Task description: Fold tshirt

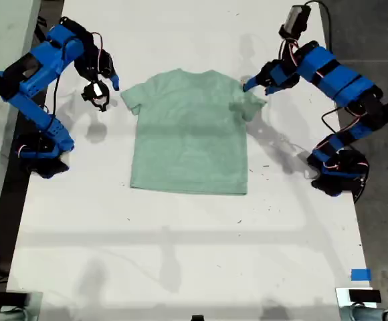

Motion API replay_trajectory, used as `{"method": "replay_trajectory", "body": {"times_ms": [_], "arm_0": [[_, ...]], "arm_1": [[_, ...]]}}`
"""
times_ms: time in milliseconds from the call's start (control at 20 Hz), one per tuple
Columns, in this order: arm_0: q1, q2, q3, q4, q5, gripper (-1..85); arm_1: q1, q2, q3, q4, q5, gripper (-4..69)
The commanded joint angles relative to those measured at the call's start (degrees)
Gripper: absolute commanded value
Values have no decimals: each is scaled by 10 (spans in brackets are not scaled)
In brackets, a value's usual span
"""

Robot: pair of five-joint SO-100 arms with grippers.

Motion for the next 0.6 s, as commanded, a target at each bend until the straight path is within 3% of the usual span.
{"method": "replay_trajectory", "body": {"times_ms": [0,350,550], "arm_0": [[-7,0,-32,3,6,185],[-16,-18,-33,-11,9,180],[-17,-34,-36,-12,9,201]], "arm_1": [[19,-22,-33,-35,-35,339],[52,-137,28,-156,-91,343],[66,-210,27,-184,-109,343]]}}
